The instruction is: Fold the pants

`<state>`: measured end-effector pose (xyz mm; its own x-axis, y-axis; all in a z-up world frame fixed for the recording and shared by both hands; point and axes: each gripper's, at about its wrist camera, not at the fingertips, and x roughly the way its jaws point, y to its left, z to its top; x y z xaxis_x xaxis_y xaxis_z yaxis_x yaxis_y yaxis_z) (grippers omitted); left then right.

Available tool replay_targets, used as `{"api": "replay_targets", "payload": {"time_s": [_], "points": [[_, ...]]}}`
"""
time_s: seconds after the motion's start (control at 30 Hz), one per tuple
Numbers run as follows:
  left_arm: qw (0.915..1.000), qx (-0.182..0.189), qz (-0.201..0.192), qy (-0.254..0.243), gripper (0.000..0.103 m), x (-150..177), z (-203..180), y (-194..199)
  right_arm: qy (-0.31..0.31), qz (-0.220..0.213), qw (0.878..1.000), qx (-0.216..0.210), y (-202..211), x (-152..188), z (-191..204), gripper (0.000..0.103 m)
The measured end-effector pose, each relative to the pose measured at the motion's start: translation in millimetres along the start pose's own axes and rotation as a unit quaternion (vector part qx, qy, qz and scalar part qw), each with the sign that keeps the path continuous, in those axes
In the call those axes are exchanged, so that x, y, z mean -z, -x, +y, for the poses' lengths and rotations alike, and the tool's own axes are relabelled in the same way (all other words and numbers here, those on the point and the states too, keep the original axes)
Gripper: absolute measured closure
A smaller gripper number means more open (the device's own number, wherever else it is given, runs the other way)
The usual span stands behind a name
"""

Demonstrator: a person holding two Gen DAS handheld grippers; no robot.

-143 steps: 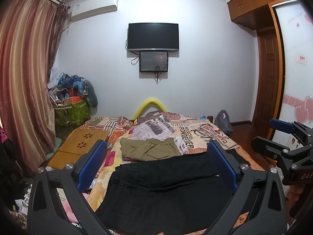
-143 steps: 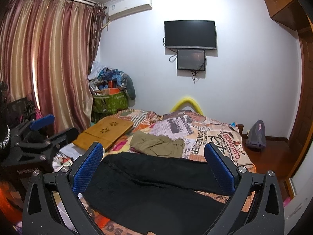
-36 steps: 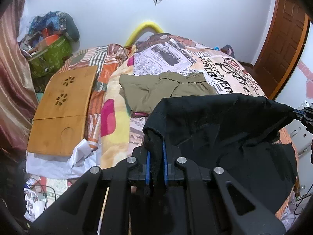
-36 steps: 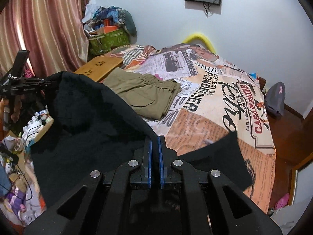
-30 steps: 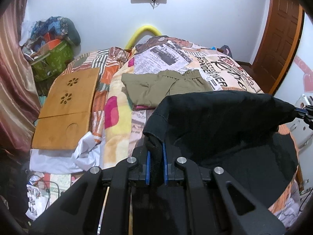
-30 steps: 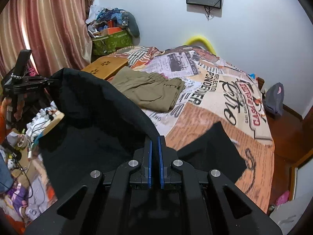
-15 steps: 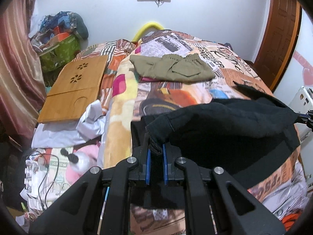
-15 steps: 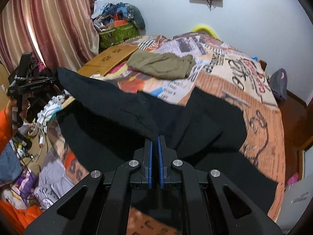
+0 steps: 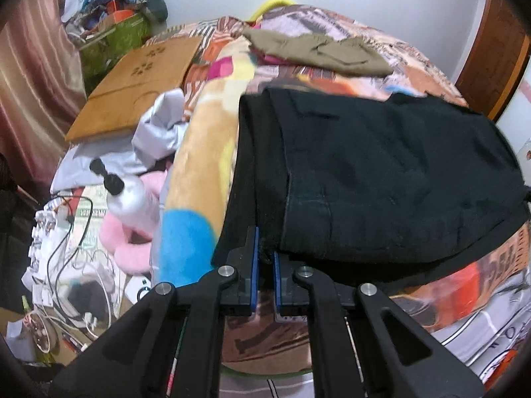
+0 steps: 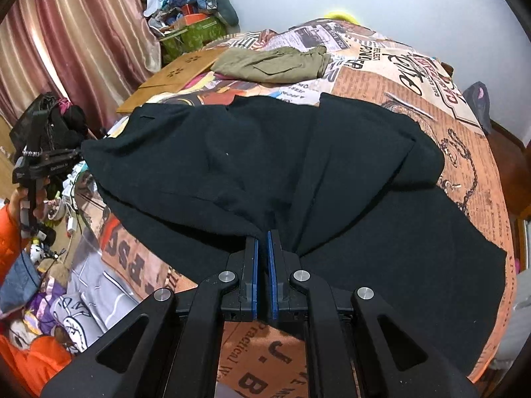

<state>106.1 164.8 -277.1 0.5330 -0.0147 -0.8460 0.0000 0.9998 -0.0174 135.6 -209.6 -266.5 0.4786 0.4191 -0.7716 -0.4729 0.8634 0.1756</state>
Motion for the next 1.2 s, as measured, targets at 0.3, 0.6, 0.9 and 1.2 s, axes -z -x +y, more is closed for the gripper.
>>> {"api": "replay_targets", "payload": {"time_s": [0.3, 0.6, 0.9, 1.2], "points": [[0.9998, -0.019, 0.007, 0.002, 0.095, 3.9, 0.3, 3.3, 0.017, 0.004, 1.0, 0.02, 4.8, 2.9, 4.2, 0.093], [0.9991, -0.039, -0.01, 0.015, 0.094, -0.7, 9.8, 43.1, 0.002, -0.013, 0.999, 0.033, 38.8, 2.0, -11.4, 0.07], [0.9986, -0.005, -0.052, 0.002, 0.074, -58.8, -32.5, 47.8, -0.012, -0.062, 0.996, 0.061, 56.6, -49.6, -31.6, 0.068], [0.9972, 0.041, -0.061, -0.013, 0.061, -119.8, -87.6, 11.3, -0.016, -0.055, 0.996, 0.066, -1.5, -118.3, -47.4, 0.05]]}}
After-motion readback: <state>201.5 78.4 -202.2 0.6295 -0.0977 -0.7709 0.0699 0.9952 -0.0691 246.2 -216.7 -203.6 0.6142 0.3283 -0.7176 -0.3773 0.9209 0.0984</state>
